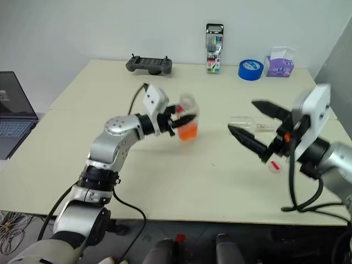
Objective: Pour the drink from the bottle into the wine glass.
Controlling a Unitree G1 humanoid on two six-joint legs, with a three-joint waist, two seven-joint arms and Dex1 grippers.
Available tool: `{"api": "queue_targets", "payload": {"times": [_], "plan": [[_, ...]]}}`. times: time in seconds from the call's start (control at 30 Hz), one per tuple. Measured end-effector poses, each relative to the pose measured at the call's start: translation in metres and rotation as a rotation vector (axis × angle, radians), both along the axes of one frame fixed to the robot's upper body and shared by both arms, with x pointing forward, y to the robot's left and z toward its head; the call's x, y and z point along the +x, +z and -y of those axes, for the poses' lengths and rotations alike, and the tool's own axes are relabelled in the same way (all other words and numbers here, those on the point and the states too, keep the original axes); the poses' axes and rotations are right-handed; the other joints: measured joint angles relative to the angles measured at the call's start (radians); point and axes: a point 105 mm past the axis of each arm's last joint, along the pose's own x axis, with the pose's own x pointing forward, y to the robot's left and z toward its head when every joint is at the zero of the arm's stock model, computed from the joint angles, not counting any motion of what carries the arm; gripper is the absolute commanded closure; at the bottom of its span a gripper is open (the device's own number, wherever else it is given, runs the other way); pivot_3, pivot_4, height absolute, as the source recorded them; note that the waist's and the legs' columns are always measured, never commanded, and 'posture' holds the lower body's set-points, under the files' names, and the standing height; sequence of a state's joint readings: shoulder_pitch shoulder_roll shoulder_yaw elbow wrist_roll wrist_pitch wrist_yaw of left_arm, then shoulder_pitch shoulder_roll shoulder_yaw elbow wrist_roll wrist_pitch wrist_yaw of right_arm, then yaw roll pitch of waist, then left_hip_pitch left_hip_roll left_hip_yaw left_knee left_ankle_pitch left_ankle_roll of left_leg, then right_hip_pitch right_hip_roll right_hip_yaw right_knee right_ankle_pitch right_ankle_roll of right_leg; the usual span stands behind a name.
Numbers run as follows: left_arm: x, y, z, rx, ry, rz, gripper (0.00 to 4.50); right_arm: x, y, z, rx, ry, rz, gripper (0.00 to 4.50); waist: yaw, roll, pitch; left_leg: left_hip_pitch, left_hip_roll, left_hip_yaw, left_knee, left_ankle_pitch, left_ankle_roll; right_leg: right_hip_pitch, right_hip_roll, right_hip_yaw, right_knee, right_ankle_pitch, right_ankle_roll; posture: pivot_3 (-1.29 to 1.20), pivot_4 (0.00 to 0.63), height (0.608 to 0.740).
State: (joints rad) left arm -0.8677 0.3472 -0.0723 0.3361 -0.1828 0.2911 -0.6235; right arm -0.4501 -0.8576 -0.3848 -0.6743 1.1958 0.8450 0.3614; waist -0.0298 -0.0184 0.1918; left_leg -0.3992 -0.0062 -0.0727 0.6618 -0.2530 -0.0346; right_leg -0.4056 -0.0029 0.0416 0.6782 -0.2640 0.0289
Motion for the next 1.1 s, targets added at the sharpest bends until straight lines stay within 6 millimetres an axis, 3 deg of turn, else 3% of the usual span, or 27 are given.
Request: {"api": "queue_targets", "payload": {"times": [0.13, 0.27, 0.4, 0.6, 0.8, 1.1], "plan": [[0.024, 0.008, -0.037, -0.065, 0.311, 0.053, 2.67, 0.003, -0.007, -0.017, -0.014, 0.058, -0.061, 0.03, 0.002, -0.001, 0.0, -0.002, 0.0, -0.002, 0.0, 0.0, 0.0, -0.001, -0.003, 0.0, 0.0, 0.001, -0.002, 0.0, 0.15, 0.74], [0.034, -0.004, -0.071, -0.148, 0.552, 0.026, 2.67, 0.006, -0.027, -0.025, -0.075, 0.075, -0.117, 0.03, 0.004, -0.001, 0.0, -0.003, -0.002, -0.003, 0.0, 0.0, 0.0, -0.001, -0.007, -0.001, 0.0, 0.001, -0.001, 0.0, 0.15, 0.74], [0.035, -0.017, -0.097, -0.235, 0.686, -0.011, 2.67, 0.007, -0.024, -0.028, -0.069, 0.088, -0.097, 0.03, 0.005, -0.001, 0.0, -0.002, -0.003, -0.004, 0.001, 0.0, 0.0, -0.001, -0.011, -0.002, 0.0, 0.002, 0.0, 0.0, 0.15, 0.74], [0.033, -0.013, -0.101, -0.343, 0.658, 0.015, 2.67, 0.008, -0.022, -0.035, -0.048, 0.119, -0.094, 0.03, 0.006, -0.001, 0.0, -0.002, -0.003, -0.003, 0.001, 0.0, 0.0, -0.001, -0.011, -0.003, 0.001, 0.002, 0.0, 0.0, 0.15, 0.74], [0.034, -0.033, -0.099, -0.334, 0.615, -0.038, 2.67, 0.009, -0.022, -0.034, -0.046, 0.11, -0.094, 0.03, 0.006, -0.001, 0.0, -0.002, -0.003, -0.003, 0.001, 0.0, 0.0, -0.001, -0.011, -0.003, 0.001, 0.002, 0.0, 0.0, 0.15, 0.74], [0.035, -0.04, -0.103, -0.304, 0.594, -0.029, 2.67, 0.011, -0.022, -0.032, -0.04, 0.084, -0.095, 0.03, 0.005, -0.002, 0.0, -0.001, -0.003, -0.003, 0.001, 0.0, 0.0, -0.001, -0.01, -0.002, 0.002, 0.002, 0.0, 0.0, 0.15, 0.74]]}}
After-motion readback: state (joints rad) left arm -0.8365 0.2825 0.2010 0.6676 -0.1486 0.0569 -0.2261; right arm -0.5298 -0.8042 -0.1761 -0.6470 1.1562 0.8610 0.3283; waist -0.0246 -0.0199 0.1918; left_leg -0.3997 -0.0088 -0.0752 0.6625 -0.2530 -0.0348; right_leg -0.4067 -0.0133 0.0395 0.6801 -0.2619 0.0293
